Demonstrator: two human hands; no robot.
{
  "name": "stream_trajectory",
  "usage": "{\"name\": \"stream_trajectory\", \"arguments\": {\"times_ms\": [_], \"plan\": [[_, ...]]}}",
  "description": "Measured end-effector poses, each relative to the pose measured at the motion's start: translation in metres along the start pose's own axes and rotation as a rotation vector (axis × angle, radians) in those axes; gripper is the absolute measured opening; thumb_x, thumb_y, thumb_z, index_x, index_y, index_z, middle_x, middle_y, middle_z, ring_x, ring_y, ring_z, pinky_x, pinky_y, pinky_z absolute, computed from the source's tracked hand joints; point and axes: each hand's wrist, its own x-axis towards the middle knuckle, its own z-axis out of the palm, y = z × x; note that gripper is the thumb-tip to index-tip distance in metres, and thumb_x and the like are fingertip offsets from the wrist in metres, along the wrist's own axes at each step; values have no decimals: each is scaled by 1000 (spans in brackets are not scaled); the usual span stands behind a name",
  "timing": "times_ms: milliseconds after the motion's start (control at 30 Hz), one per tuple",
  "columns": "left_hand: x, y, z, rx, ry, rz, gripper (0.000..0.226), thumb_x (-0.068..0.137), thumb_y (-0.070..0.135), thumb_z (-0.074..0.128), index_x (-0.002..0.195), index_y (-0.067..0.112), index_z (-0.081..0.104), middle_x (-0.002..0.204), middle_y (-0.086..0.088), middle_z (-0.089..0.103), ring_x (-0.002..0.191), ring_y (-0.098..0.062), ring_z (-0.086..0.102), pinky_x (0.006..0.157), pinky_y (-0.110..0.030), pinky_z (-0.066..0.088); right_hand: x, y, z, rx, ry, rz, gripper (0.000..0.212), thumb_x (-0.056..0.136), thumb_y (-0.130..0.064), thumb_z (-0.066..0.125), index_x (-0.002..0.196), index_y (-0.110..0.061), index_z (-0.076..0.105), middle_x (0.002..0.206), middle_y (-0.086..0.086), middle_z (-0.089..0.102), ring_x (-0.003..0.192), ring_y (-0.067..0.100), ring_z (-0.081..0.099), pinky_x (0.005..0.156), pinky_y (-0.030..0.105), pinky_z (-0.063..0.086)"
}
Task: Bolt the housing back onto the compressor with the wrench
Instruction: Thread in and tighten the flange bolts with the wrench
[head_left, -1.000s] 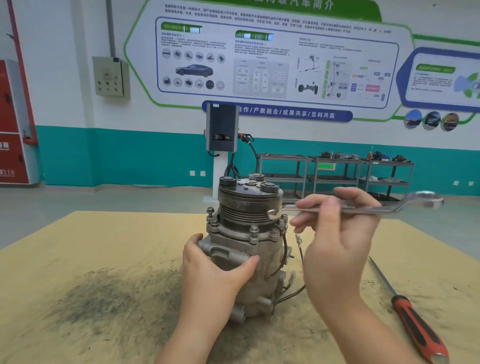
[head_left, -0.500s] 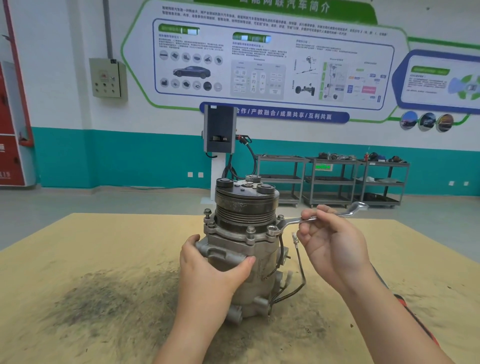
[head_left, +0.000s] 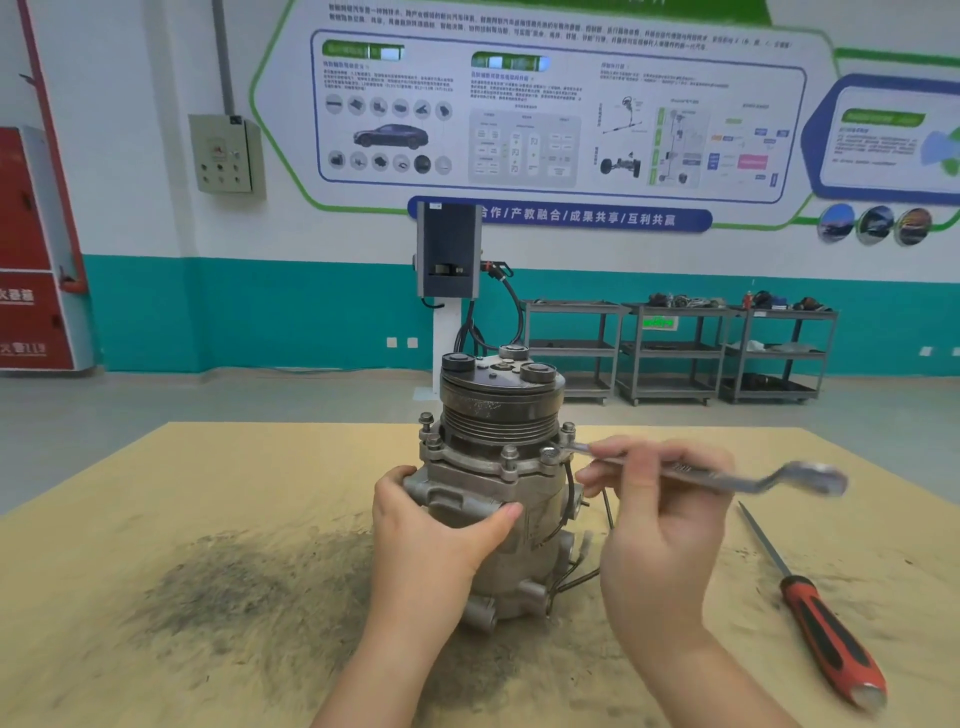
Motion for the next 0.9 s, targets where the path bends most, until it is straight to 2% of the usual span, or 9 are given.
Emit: {"name": "stream_trajectory", "arguments": {"times_ms": [100, 167, 267, 367, 500, 567, 700, 800, 900], "plan": [[-4, 4, 2, 45, 20, -1, 96, 54, 40, 94, 129, 16, 39, 127, 2, 48, 111, -14, 50, 84, -25, 43, -10, -1, 1, -186, -219, -179, 10, 98, -25, 51, 98, -24, 60, 90, -4, 64, 79, 8, 65, 73, 19, 51], [-12, 11, 6, 129, 68, 0, 101, 56, 42, 93, 134, 11, 36, 128, 0, 44, 109, -14, 48, 84, -26, 41, -7, -3, 0, -243, -247, -197, 20, 101, -35, 47, 95, -23, 62, 89, -9, 64, 81, 7, 64, 74, 19, 51], [-36, 26, 17, 194, 177, 25, 102, 62, 52, 85, 135, 3, 33, 125, -3, 36, 114, -22, 43, 92, -29, 39, 9, -14, -2, -98, -48, -44, 17, 100, -24, 43, 96, -36, 54, 82, -5, 67, 69, 15, 65, 65, 26, 53], [-61, 40, 29, 196, 192, 31, 103, 64, 78, 42, 131, 1, 33, 120, -6, 31, 111, -24, 38, 97, -38, 38, 32, -19, -14, 256, 98, 242, 14, 102, -13, 35, 96, -21, 46, 74, 4, 69, 58, 20, 61, 57, 26, 50], [-76, 51, 37, 199, 191, -26, 135, 59, 100, 7, 133, -8, 37, 128, -22, 37, 118, -38, 43, 100, -49, 38, 44, -13, -22, 426, 103, 502, 17, 103, -5, 32, 93, -12, 44, 68, 9, 67, 52, 20, 59, 52, 25, 49], [-69, 50, 30, 139, 225, 3, 126, 67, 96, 24, 144, -4, 25, 140, -19, 28, 127, -35, 37, 107, -48, 35, 43, -11, -22, 442, 72, 532, 17, 103, -4, 32, 93, -11, 43, 69, 9, 67, 52, 20, 59, 52, 25, 49], [-27, 42, -4, -65, 104, 87, 127, 56, 75, 58, 157, 17, 7, 157, 4, 14, 136, -4, 21, 108, -24, 17, 40, -8, -20, 457, 3, 560, 16, 102, -4, 33, 93, -10, 44, 72, 11, 68, 55, 21, 60, 54, 26, 50], [-5, 34, -20, -105, -219, 12, 136, 47, 74, 75, 155, 35, 4, 152, 15, 29, 133, 1, 31, 107, -24, 25, 41, -9, -20, 450, -38, 570, 17, 102, -2, 33, 93, -10, 45, 73, 12, 68, 56, 22, 60, 55, 27, 51], [-1, 27, -22, -95, -305, -3, 113, 45, 72, 81, 135, 53, 16, 144, 16, 44, 131, -8, 46, 109, -31, 36, 50, -7, -23, 456, -72, 655, 19, 101, -1, 33, 91, -10, 46, 72, 13, 68, 55, 22, 60, 53, 27, 50]]}}
